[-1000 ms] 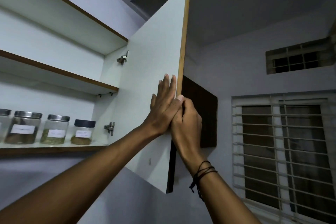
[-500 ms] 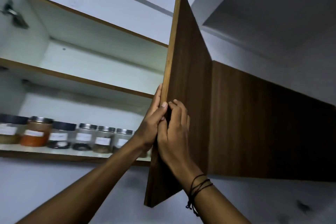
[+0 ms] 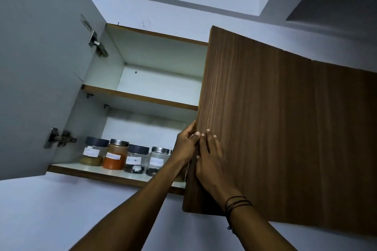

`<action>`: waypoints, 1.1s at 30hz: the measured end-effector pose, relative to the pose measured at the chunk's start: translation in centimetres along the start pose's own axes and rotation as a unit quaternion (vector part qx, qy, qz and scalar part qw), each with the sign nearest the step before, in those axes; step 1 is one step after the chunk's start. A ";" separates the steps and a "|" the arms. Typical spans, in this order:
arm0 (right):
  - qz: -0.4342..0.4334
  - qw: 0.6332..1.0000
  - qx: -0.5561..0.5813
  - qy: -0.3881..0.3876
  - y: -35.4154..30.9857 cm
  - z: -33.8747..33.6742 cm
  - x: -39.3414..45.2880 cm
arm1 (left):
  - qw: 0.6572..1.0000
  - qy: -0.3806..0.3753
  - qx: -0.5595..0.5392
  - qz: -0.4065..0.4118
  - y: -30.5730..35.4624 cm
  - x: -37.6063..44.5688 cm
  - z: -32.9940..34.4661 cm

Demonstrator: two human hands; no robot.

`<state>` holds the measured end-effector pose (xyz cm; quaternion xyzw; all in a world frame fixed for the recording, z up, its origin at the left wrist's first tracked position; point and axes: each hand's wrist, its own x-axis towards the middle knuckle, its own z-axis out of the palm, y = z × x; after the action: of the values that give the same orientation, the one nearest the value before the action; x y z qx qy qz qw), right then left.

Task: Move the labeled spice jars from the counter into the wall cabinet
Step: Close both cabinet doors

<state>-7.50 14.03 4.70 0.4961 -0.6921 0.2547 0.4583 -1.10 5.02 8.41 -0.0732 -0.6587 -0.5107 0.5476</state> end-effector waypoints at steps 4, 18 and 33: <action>-0.004 0.999 -0.012 -0.035 0.7 2.0 1.1 | 0.999 0.016 0.032 0.004 -2.0 1.2 -0.6; -0.013 0.997 -0.038 -0.063 1.6 5.0 1.7 | 0.996 0.014 0.086 0.006 -5.7 3.0 -1.3; -0.049 0.983 0.174 0.010 -8.6 0.1 4.8 | 0.949 0.116 0.270 0.111 4.1 -2.0 -7.8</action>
<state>-0.08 8.56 8.01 0.5992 -0.6075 0.3536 0.3832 7.39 1.99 8.29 0.0649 -0.6914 -0.2545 0.6730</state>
